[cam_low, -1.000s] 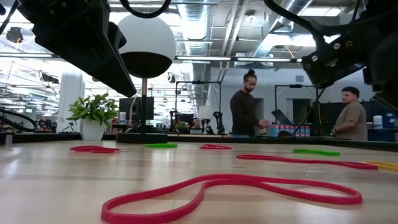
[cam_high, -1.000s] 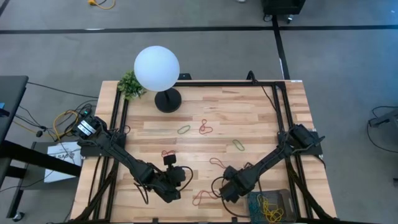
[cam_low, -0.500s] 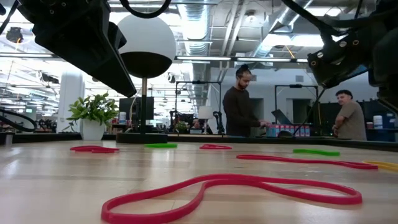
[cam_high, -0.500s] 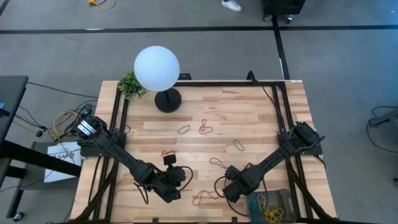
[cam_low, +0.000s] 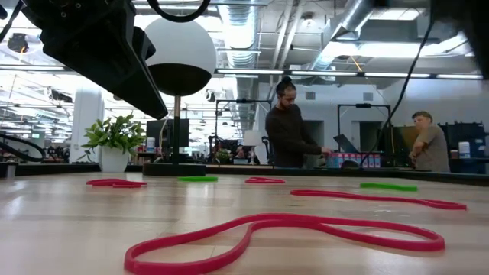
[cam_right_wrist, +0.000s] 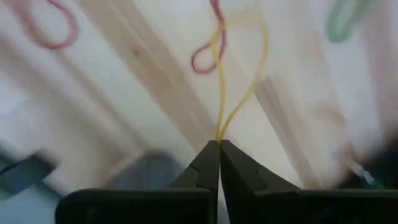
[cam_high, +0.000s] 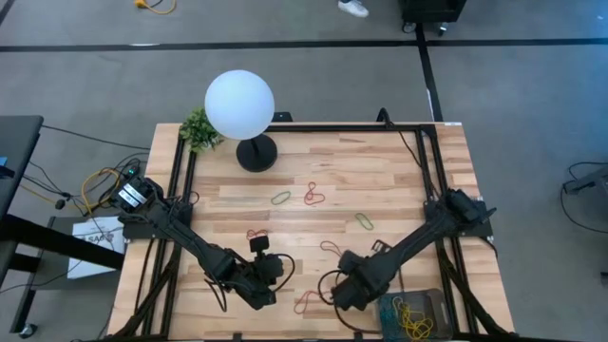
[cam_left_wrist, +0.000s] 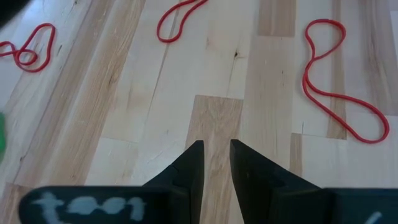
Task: Pick and place items into bin
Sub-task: Put the yellow rubber band into the black bin, then put the red rubber band into the black bin
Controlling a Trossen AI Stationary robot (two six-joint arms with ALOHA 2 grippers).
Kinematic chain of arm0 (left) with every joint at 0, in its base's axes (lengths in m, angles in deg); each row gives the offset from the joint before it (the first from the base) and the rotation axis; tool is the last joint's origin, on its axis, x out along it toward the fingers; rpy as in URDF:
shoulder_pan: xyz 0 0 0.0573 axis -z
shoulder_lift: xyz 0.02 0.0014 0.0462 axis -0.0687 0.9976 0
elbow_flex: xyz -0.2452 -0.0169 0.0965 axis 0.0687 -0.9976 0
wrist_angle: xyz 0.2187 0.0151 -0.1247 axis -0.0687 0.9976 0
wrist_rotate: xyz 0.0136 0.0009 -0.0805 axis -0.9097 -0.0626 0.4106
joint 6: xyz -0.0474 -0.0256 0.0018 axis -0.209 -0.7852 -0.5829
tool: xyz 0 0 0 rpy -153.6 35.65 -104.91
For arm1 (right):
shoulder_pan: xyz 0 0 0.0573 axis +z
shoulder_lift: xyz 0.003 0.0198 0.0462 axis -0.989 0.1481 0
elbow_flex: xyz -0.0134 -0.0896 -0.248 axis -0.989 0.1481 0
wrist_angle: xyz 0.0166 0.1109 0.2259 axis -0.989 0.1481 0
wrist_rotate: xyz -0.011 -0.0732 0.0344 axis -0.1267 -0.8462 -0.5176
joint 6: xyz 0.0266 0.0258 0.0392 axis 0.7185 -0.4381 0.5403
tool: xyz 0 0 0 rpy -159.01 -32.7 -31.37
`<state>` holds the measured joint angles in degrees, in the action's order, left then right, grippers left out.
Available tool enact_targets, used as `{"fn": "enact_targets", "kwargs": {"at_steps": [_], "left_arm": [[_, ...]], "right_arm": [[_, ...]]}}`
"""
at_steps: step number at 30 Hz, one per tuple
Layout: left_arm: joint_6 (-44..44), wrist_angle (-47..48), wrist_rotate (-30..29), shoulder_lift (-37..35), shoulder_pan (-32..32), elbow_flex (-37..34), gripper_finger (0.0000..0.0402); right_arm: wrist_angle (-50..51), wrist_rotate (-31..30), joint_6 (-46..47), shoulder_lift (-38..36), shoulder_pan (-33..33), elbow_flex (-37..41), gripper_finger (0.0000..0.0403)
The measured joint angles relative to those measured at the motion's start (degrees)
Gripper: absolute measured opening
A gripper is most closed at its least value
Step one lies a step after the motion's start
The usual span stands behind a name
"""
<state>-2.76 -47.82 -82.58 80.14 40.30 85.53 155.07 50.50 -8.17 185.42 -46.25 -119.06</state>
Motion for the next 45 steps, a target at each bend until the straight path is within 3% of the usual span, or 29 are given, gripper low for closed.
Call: {"fn": "enact_targets", "kwargs": {"at_steps": [2,7,15,23,32,36,41,45], "left_arm": [[0.00,0.00,0.00,0.00,0.00,0.00,0.0068],[0.01,0.07,0.14,0.00,0.03,0.00,0.0068],[0.45,0.05,0.31,0.86,0.22,0.01,0.0068],[0.46,-0.46,0.78,2.53,-0.11,-0.04,0.0068],[0.81,-2.63,1.68,3.67,-0.13,0.00,0.0068],[1.95,-3.76,0.98,3.67,-0.09,0.00,0.0068],[2.54,-5.09,0.98,3.67,-0.09,0.00,0.0068],[4.05,-8.11,0.94,3.65,-0.40,0.00,0.0068]], "right_arm": [[6.57,0.01,3.14,-0.18,0.52,-6.68,0.0005],[4.99,-2.07,11.26,-4.03,4.24,-12.35,0.0002],[4.19,1.93,27.02,-4.38,17.72,-11.17,0.0002],[4.52,-1.84,45.92,-1.66,26.67,-11.07,0.0015],[3.26,0.26,47.26,-1.70,26.88,-4.91,0.0076],[3.69,-0.86,41.71,-1.73,25.41,-4.35,0.0093],[2.97,-10.42,35.73,-2.19,22.41,-4.75,0.0093],[2.74,-26.25,26.19,-2.27,20.84,-5.67,0.0088]]}}
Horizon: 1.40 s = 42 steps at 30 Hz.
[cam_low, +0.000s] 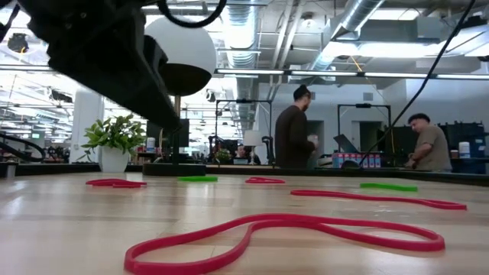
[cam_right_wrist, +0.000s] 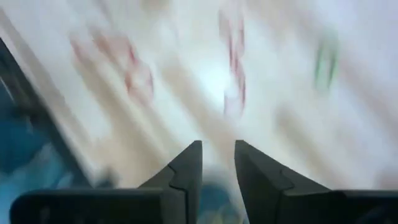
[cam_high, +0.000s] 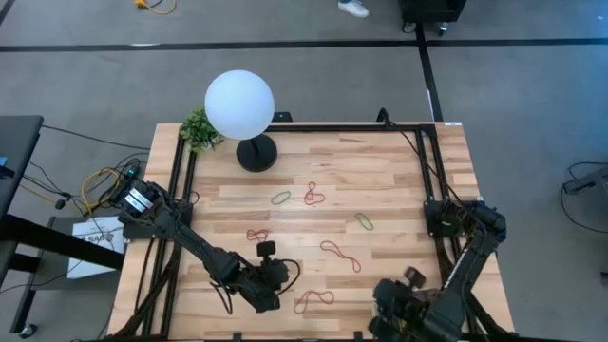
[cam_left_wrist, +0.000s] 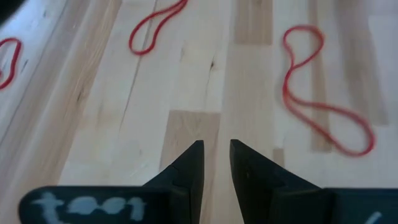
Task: Pick and place items into bin
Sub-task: Put the red rubber band into the black bin
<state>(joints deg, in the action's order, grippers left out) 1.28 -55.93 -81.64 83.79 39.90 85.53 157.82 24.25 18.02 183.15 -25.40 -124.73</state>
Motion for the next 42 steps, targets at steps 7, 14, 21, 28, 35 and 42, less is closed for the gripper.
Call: {"fn": "enact_targets", "kwargs": {"at_steps": [7,14,21,28,35,42], "left_arm": [[0.10,-2.98,0.52,-0.02,-1.14,0.00,0.0068],[0.92,2.84,-4.01,-0.21,-1.64,0.01,0.0068],[-3.77,14.99,-4.38,-1.50,-5.40,0.50,0.0068],[-8.60,33.19,-2.63,-5.23,-9.89,-0.29,0.0068],[-4.67,22.91,10.69,-6.32,-13.05,-8.12,0.0068],[-3.79,14.63,13.07,-6.93,-14.09,-12.84,0.0068]], "right_arm": [[-0.32,-32.11,-9.54,0.46,-1.41,0.47,0.0087],[-3.44,-31.67,-11.87,0.46,-5.46,0.70,0.0087],[-3.29,-23.87,-8.92,0.46,-9.20,0.70,0.0087],[-0.46,-20.74,-5.53,0.46,-8.85,0.72,0.0087],[-0.61,-20.81,-3.82,0.46,-7.61,0.72,0.0087],[-1.29,-21.29,-3.41,0.46,-6.46,0.72,0.0087]]}}
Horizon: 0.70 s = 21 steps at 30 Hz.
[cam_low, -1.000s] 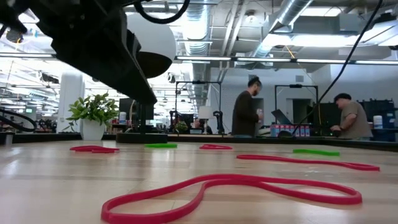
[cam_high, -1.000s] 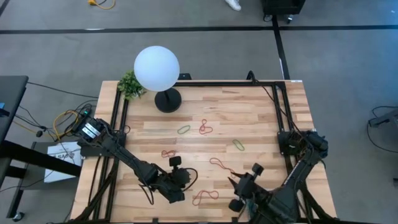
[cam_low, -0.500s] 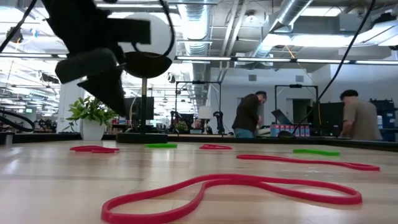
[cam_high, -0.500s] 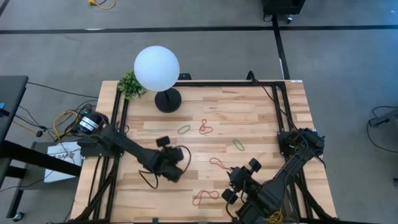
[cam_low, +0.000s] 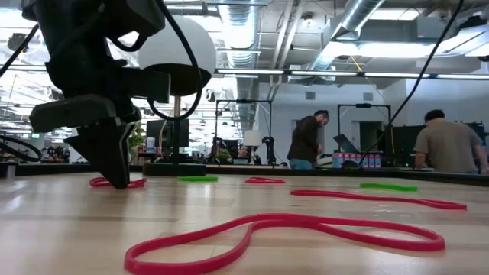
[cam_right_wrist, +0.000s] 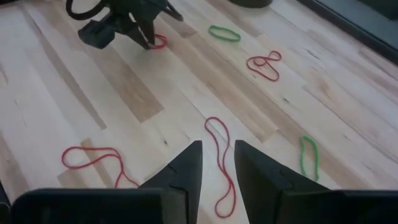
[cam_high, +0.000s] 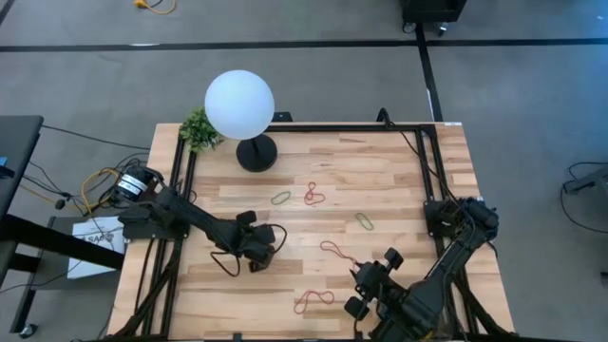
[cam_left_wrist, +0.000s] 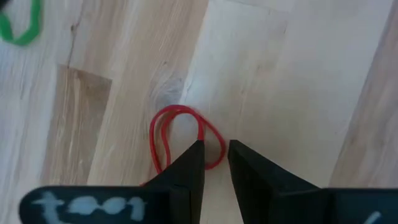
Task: Pick and place items into bin
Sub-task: Put the red rubber band into the black bin
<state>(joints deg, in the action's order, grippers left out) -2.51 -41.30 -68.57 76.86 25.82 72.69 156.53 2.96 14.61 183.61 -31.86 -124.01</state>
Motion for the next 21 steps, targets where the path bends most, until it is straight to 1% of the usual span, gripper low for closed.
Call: {"fn": "enact_targets", "kwargs": {"at_steps": [5,8,10,13,17,19,21], "left_arm": [[-1.15,-2.34,0.96,-0.17,-1.85,-2.12,0.0068],[-2.00,-5.09,1.59,-0.45,-2.66,-3.88,0.0068],[-3.74,-5.04,1.01,-0.42,-2.67,-4.01,0.0068],[-5.30,-4.94,-0.76,-0.23,-2.26,-4.10,0.0068],[-3.32,-5.45,-2.71,-0.02,-2.30,-4.21,0.0064],[-3.16,-5.60,-3.68,0.08,-2.88,-4.30,0.0054],[-3.14,-5.79,-4.96,0.28,-3.48,-4.34,0.0036]], "right_arm": [[-0.82,-0.15,-0.03,0.00,-0.29,0.00,0.0087],[-3.28,0.14,-0.06,0.00,-0.94,0.00,0.0087],[-5.71,0.38,-1.22,0.00,-1.40,0.00,0.0087],[-9.66,1.17,-5.98,0.00,-2.20,0.00,0.0087],[-15.30,1.51,-12.50,-0.01,-3.67,0.00,0.0087],[-18.38,1.51,-15.70,0.00,-4.56,0.00,0.0087],[-21.68,1.52,-18.41,0.00,-5.57,0.00,0.0087]]}}
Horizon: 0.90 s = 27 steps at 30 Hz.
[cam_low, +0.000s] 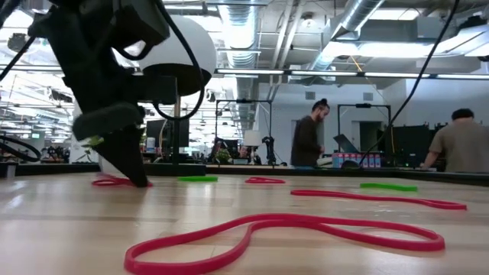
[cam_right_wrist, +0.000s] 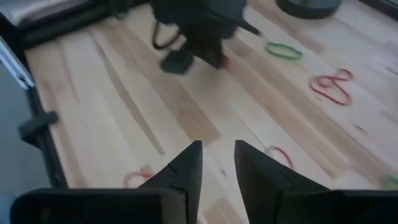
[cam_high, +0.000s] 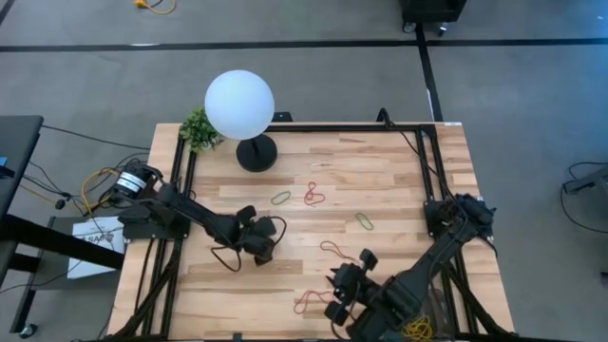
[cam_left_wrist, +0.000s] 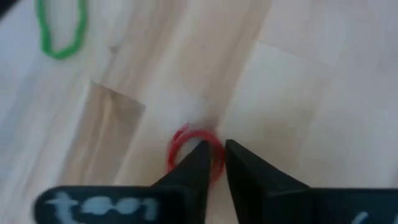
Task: Pick and place items into bin
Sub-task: Put the red rubber band into the black bin
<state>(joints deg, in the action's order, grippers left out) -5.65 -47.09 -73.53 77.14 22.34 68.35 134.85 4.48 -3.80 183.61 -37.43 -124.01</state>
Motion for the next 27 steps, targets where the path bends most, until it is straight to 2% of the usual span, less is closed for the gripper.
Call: {"fn": "enact_targets", "kwargs": {"at_steps": [3,8,14,20,25,27], "left_arm": [[0.23,-0.20,-0.16,0.03,-0.85,-0.04,0.0007],[0.69,-1.93,0.24,0.03,-0.31,-0.12,0.0002],[0.55,3.93,-2.22,-0.80,2.42,3.05,0.0000],[0.95,7.94,-2.52,-4.15,5.28,9.18,0.0000],[6.00,5.21,-2.63,-7.64,9.22,14.55,0.0000],[8.80,2.82,-2.56,-8.26,10.67,16.15,0.0000]], "right_arm": [[-5.37,0.01,-2.09,0.00,-1.75,0.00,0.0087],[-12.45,0.21,-2.89,-0.02,-4.94,0.00,0.0087],[-12.92,6.06,-9.60,-0.04,-6.93,0.69,0.0087],[-13.53,6.05,-9.71,-0.09,-6.93,2.24,0.0087],[-13.41,6.22,-9.72,-0.07,-7.47,3.69,0.0087],[-12.99,8.31,-9.72,-0.04,-7.62,3.93,0.0087]]}}
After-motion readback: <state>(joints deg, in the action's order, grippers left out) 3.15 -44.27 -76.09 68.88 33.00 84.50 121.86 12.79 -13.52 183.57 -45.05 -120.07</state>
